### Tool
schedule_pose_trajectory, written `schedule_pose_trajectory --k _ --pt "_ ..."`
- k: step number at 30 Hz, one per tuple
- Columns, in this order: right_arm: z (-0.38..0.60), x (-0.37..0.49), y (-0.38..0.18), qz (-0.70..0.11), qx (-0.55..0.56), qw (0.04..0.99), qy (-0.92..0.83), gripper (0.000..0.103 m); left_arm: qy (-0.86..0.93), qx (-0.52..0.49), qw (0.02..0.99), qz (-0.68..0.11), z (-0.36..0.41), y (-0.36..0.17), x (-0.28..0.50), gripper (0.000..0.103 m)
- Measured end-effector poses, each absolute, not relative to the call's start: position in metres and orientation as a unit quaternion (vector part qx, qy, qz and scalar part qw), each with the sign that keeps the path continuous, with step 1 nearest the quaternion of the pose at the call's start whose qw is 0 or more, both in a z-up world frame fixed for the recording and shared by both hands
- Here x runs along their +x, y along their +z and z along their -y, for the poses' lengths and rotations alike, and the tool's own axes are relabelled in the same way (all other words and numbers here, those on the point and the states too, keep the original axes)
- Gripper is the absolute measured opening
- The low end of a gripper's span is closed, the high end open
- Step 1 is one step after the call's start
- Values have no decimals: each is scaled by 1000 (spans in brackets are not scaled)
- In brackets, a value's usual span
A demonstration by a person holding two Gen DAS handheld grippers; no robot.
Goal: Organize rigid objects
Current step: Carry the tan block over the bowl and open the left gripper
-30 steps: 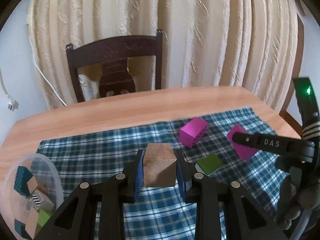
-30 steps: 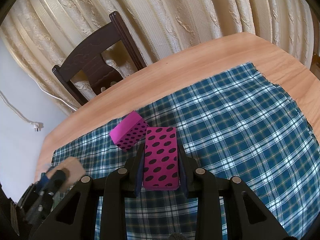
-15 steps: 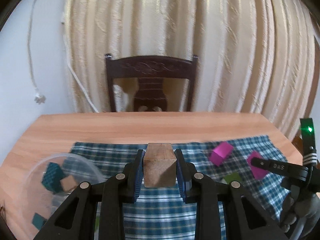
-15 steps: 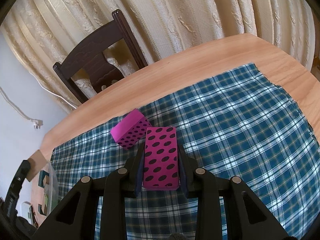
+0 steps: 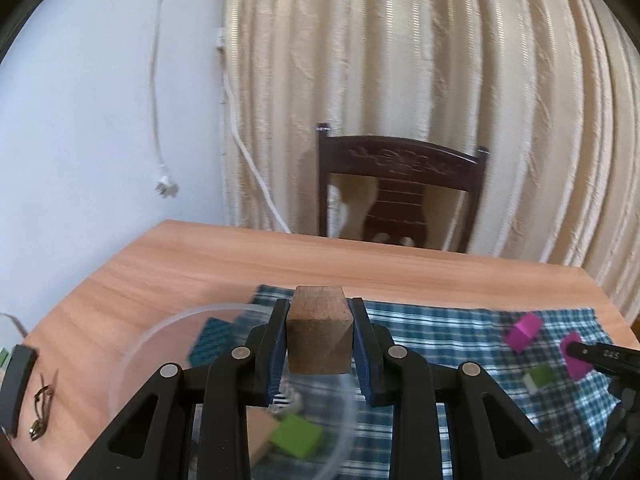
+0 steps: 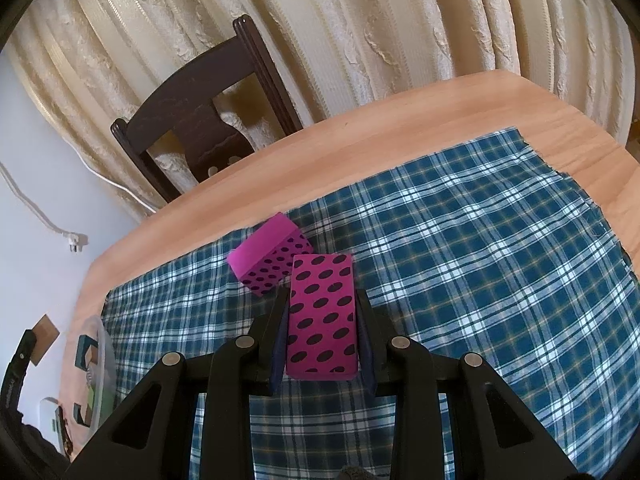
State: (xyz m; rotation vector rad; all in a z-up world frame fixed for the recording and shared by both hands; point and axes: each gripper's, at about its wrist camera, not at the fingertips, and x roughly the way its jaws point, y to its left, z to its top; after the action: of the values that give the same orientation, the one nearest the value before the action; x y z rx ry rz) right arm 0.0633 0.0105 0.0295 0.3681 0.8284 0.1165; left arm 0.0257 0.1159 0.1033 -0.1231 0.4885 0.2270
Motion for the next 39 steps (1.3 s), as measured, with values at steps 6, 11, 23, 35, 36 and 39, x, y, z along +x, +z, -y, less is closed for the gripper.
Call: schedule_pose_trajectory --k 6,11,23,35,36,39 --pt "-15 63 27 -401 171 898 57 31 145 -67 958 -239 -141 97 17 31" --pt "-18 63 24 -404 166 898 57 31 163 -75 952 -246 -158 90 12 31" --pt "-20 64 21 -406 163 897 55 31 159 -126 940 -275 -188 73 11 35" --pt "-22 64 20 -406 159 898 57 31 256 -140 928 -232 -215 72 -9 99" --pt "-22 64 20 -406 158 898 57 31 257 -139 928 -232 -214 72 -9 99" --pt "-24 62 20 -404 156 899 60 31 268 -125 928 -227 -210 73 -9 99"
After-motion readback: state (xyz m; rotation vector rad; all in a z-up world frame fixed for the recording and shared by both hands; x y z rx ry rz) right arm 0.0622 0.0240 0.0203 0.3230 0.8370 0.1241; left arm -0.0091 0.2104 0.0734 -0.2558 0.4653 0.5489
